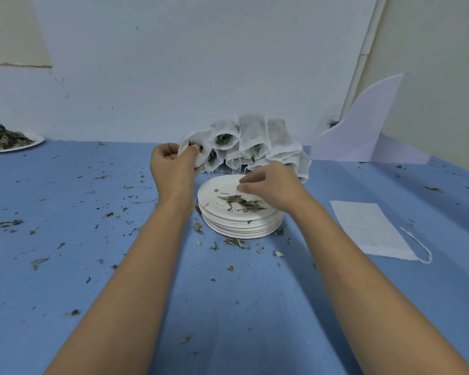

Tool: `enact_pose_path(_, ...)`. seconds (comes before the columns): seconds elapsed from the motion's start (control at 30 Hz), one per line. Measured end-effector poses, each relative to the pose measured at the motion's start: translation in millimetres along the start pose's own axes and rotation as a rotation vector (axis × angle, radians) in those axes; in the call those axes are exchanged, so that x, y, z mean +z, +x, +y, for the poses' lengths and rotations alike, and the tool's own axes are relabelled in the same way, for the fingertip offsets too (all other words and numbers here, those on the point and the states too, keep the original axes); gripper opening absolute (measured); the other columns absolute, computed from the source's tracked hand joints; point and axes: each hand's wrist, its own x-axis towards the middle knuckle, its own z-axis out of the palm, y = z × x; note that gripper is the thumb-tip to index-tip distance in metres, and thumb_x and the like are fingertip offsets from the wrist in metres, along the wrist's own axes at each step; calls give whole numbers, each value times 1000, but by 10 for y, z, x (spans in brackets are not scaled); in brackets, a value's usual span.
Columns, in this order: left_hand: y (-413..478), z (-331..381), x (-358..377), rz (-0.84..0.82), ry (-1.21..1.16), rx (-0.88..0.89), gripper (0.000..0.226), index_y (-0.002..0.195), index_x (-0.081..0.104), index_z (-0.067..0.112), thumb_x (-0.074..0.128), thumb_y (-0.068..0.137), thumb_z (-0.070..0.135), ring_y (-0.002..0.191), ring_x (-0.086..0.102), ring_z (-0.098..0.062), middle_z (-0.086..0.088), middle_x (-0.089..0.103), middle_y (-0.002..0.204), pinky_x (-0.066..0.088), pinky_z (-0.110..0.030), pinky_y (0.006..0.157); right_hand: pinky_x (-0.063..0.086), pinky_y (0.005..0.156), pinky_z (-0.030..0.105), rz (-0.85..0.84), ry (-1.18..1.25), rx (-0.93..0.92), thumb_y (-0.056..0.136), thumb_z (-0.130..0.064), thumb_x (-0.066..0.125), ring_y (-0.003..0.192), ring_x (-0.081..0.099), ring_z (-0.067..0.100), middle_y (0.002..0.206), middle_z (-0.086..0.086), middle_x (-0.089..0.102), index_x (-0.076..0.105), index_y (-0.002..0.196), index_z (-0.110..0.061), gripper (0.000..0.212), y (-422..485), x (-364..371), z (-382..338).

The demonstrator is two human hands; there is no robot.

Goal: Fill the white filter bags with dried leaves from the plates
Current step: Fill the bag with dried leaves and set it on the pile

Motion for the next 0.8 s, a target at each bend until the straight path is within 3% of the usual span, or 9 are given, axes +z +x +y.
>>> enact_pose_path(0.1,-18,-15,7,-9,40,9,22,89,47,13,69,83,11,75,58,-14,-3,52,84,59,-29,70,39,80,20,-13,-41,23,82,-37,71,110,57,12,117,-1,65,70,111,-20,34,16,-36,2)
enact_pose_path(0.23,-34,-17,15,-7,79,11,23,85,47,16,70,83,14,80,56,-19,-4,52,83,55,-46,87,33,83,23,-193,-189,-3,81,-48,69,121,48,19,134,5,51,56,130,-25,56,-10,127,-50)
enact_pose_path(0.33,-27,-12,12,1,66,13,24,84,47,15,71,82,15,78,54,-19,-2,50,78,55,-47,86,35,88,26,-301,-233,-70,86,-35,64,121,45,18,139,5,44,53,133,-31,48,-29,126,-96)
enact_pose_path(0.47,-20,-22,12,3,77,6,24,82,46,16,71,82,14,78,54,-19,-2,49,78,54,-48,86,38,73,15,-343,-153,-87,84,-19,60,97,51,5,127,-7,58,55,132,-27,49,-56,74,-132)
enact_pose_path(0.53,-21,-23,10,0,83,5,24,83,47,16,70,81,14,77,54,-18,-2,50,79,54,-49,87,43,79,16,-338,-100,-84,81,-10,62,99,55,6,127,-8,57,54,133,-24,54,-61,94,-126)
enact_pose_path(0.6,-21,-22,8,3,81,5,24,83,47,16,71,81,15,77,54,-17,-1,50,78,55,-47,85,48,89,26,-291,-12,-72,80,-3,66,102,60,10,132,-6,54,52,134,-20,58,-52,101,-112)
enact_pose_path(0.73,-21,-25,5,12,68,11,23,89,48,12,70,82,14,75,56,-15,-1,51,78,58,-41,81,51,90,30,-191,114,-92,78,-6,72,94,64,7,132,-6,53,56,129,-24,56,-36,22,-87)
enact_pose_path(0.8,-21,-29,5,8,73,11,23,90,49,12,70,82,15,75,57,-15,-1,52,78,58,-40,80,44,91,25,-194,-9,-151,80,-12,71,109,57,9,137,-7,49,56,130,-27,54,-42,6,-86)
